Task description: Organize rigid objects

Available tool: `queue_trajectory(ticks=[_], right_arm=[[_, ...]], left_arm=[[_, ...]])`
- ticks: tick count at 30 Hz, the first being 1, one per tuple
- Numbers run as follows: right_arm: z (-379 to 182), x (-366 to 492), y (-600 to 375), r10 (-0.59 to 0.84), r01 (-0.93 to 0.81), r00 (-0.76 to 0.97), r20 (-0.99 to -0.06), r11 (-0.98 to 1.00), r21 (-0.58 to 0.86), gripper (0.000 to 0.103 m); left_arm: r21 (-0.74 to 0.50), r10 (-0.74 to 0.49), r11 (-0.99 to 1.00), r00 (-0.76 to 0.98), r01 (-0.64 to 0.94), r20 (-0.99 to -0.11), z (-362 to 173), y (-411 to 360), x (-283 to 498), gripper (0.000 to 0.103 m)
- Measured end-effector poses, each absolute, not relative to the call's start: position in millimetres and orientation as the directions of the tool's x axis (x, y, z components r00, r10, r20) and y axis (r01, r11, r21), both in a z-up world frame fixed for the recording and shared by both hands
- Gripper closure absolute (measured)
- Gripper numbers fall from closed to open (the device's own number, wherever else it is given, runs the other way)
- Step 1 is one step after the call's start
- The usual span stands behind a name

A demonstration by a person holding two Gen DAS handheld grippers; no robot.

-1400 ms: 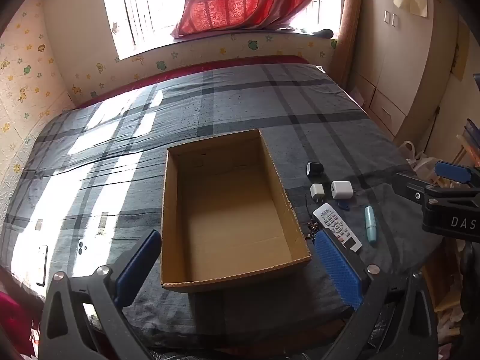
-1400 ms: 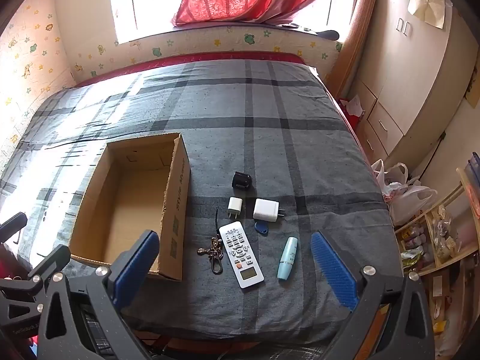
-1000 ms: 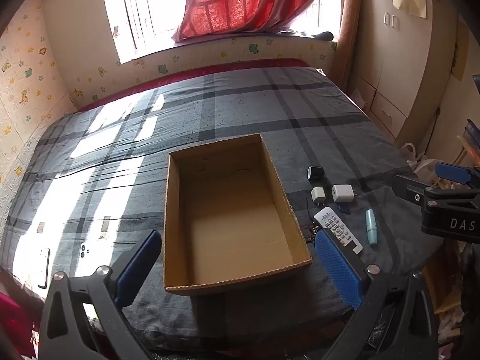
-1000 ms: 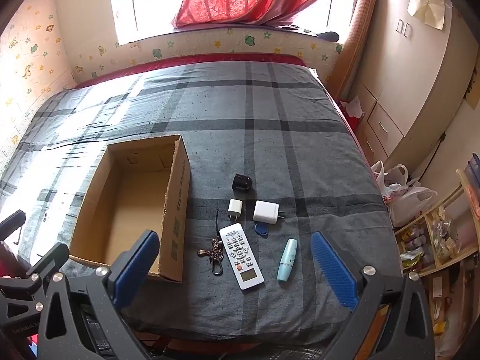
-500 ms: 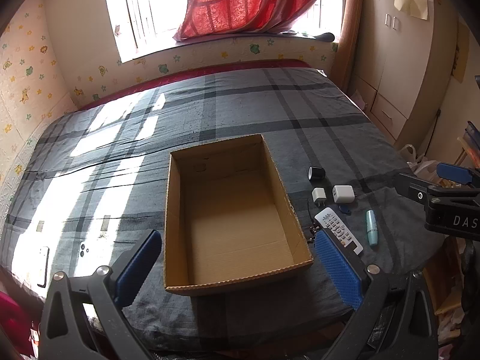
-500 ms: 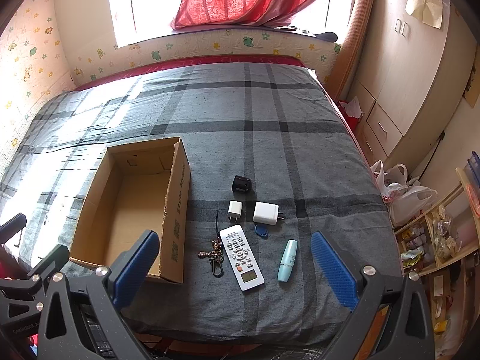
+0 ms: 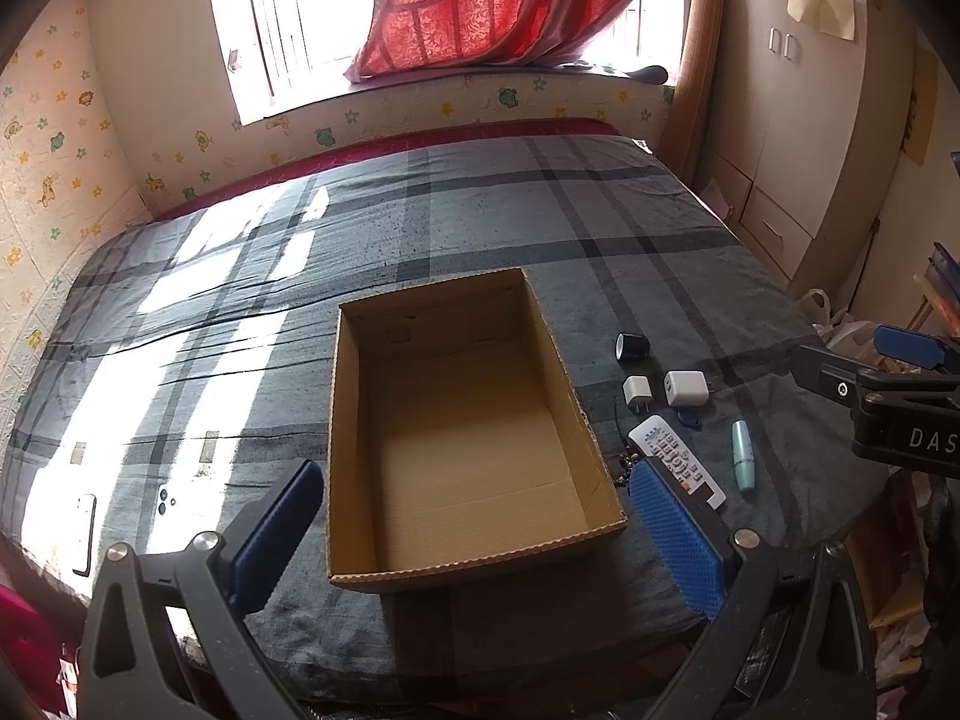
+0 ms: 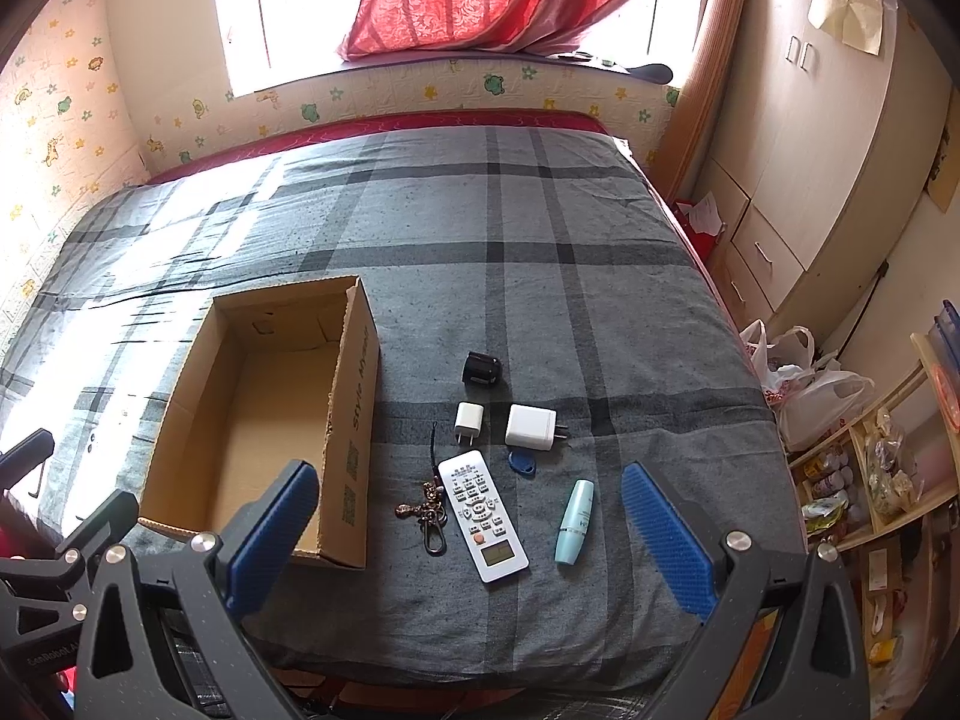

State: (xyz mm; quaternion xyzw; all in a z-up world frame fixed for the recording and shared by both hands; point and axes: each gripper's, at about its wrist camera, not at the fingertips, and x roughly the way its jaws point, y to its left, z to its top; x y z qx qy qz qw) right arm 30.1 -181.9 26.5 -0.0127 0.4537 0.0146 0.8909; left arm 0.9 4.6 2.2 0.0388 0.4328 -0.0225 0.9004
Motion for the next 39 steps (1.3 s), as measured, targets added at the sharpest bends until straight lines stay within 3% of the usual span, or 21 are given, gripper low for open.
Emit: queue_trajectory(ticks=[39], right_arm=[[28.1, 28.0, -178.2, 0.008, -0.048, 0.603, -0.798, 0.998, -0.027, 0.000]], left_arm=[[0.057, -0.001, 0.996, 0.631, 0.071, -0.776, 1.0, 3.1, -0.2, 0.000]])
